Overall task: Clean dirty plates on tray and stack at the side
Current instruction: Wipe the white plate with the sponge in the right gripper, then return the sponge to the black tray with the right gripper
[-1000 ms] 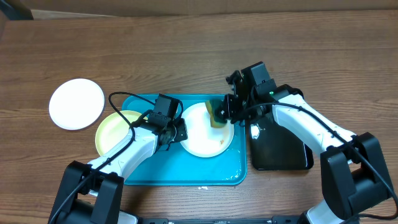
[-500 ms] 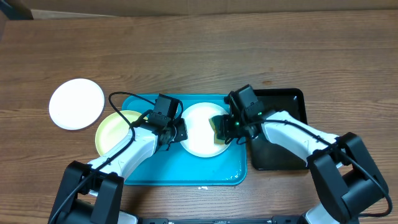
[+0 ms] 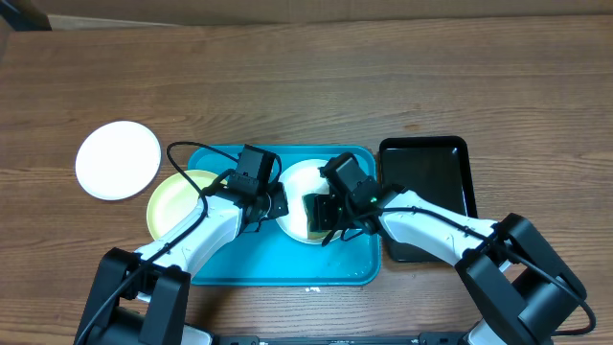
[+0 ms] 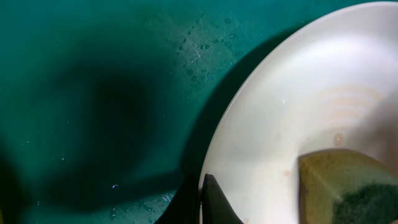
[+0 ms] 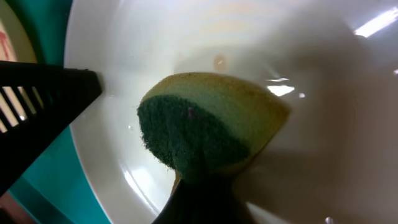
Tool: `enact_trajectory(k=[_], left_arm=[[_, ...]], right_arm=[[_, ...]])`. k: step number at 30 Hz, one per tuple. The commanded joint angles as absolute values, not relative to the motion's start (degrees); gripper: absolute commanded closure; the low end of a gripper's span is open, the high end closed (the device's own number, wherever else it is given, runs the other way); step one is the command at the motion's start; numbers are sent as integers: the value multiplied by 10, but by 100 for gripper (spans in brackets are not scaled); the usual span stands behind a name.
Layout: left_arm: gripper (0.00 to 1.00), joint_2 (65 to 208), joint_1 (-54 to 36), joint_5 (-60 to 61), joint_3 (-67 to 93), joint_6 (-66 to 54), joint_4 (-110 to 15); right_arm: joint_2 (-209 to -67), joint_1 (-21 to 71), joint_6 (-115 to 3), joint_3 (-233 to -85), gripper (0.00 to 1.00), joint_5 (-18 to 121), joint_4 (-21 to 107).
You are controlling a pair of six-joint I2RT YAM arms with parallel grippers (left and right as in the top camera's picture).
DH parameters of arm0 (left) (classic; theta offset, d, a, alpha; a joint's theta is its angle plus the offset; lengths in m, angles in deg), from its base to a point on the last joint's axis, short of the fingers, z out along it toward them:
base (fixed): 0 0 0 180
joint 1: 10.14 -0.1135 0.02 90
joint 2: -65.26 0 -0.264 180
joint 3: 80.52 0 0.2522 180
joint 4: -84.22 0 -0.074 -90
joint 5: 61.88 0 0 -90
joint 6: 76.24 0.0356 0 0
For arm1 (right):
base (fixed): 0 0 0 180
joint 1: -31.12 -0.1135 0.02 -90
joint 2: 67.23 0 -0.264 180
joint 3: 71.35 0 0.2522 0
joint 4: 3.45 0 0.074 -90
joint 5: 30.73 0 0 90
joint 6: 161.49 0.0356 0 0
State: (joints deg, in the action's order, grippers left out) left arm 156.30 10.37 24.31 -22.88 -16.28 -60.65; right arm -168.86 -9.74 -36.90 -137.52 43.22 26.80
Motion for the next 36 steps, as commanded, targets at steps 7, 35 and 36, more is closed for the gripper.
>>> enact_trajectory(k=[7, 35, 36], left_arm=[[96, 1569, 105, 243, -225, -164, -611], [96, 1511, 138, 314, -200, -120, -602], [96, 1498, 144, 331, -193, -116, -593]], right_arm=[[-1616, -25, -378, -1438, 96, 455, 285], [-1520, 129, -458, -1290, 96, 679, 536], [-1522, 129, -458, -1284, 96, 679, 531]])
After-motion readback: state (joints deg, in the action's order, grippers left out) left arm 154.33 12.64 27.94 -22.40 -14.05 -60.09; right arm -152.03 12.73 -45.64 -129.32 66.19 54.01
